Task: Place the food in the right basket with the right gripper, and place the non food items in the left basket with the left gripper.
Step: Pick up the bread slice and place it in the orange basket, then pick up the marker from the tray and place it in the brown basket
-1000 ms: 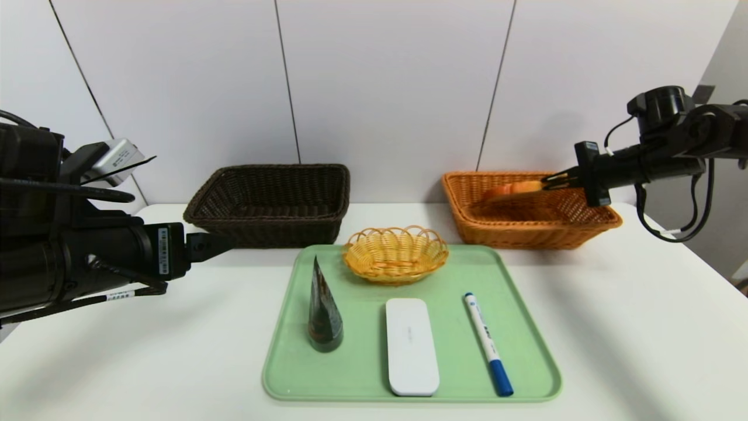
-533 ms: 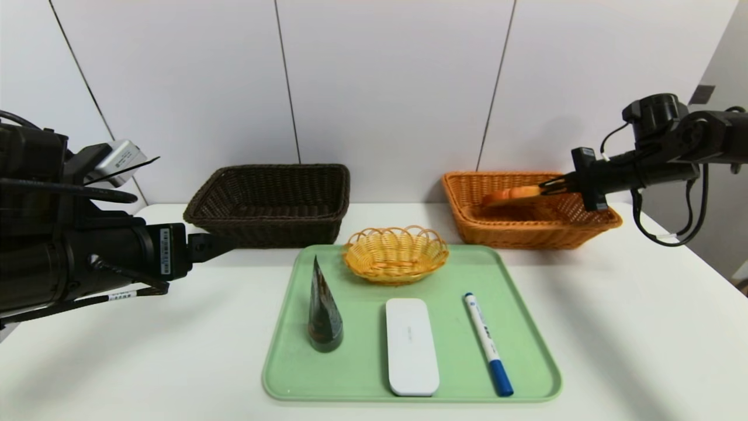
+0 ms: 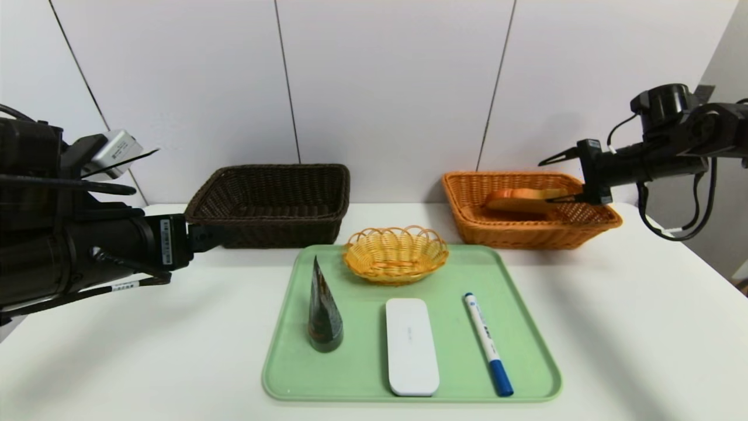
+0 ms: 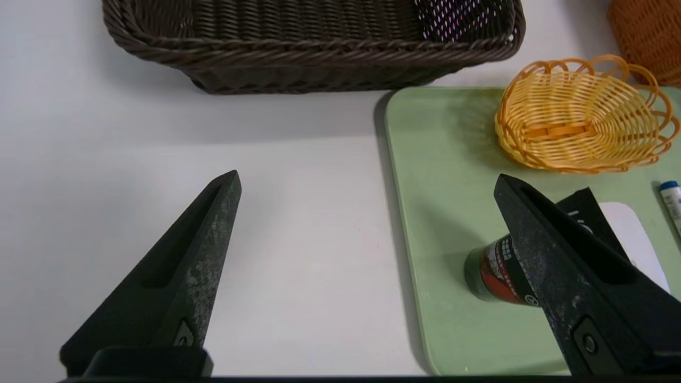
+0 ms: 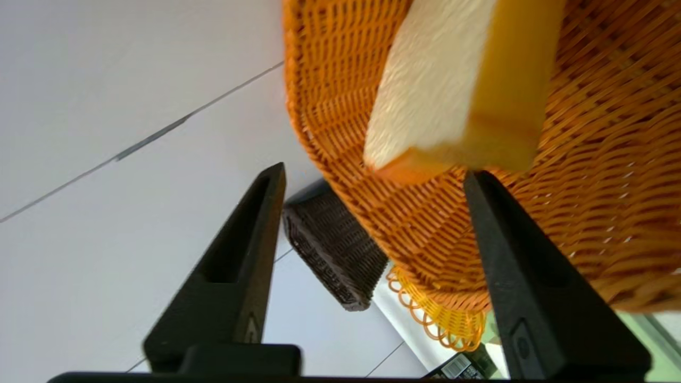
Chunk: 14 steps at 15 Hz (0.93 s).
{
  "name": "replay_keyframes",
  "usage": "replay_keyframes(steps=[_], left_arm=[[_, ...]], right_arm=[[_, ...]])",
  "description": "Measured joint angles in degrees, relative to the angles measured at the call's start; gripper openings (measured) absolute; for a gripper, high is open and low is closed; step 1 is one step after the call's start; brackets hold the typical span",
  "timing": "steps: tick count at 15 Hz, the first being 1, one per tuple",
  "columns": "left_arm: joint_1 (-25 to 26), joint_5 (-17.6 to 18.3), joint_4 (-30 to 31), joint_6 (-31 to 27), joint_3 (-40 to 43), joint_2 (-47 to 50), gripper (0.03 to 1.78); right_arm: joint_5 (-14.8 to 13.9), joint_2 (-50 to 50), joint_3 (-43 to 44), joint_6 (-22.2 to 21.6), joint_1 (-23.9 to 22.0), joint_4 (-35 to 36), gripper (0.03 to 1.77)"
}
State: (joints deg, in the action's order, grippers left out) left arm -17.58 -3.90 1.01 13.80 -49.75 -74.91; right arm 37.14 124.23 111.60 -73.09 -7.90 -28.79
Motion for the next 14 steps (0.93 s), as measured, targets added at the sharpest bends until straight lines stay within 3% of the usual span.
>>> replay_keyframes(steps=[3, 5, 8, 10, 14], left_arm=[[-0.09, -0.45, 1.94, -0.22, 0.11, 0.16, 1.69], [-0.15, -0.34, 1.82, -0.11, -0.52, 0.35, 1.69], [-1.07, -0.52, 1.41, 0.15, -0.60, 0.52, 1.69], [-1.46, -0.67, 0.67, 0.17, -0.55, 0.57, 1.69], [-1.90, -0.91, 0.55, 0.17, -0.61, 0.60, 1.69]], right_arm=[[-0.18, -4.75, 0.07, 2.34, 2.12, -0.09, 1.34], [-0.73, -9.40, 0.11, 7.17, 4.85, -1.50, 1.43], [-2.56, -16.15, 0.11, 20.50, 9.37, -8.06, 1.52], [-8.20, -19.14, -0.17, 32.37, 12.08, -13.26, 1.56], [-24.39, -23.47, -6.56, 56.21, 16.34, -17.76, 1.62]])
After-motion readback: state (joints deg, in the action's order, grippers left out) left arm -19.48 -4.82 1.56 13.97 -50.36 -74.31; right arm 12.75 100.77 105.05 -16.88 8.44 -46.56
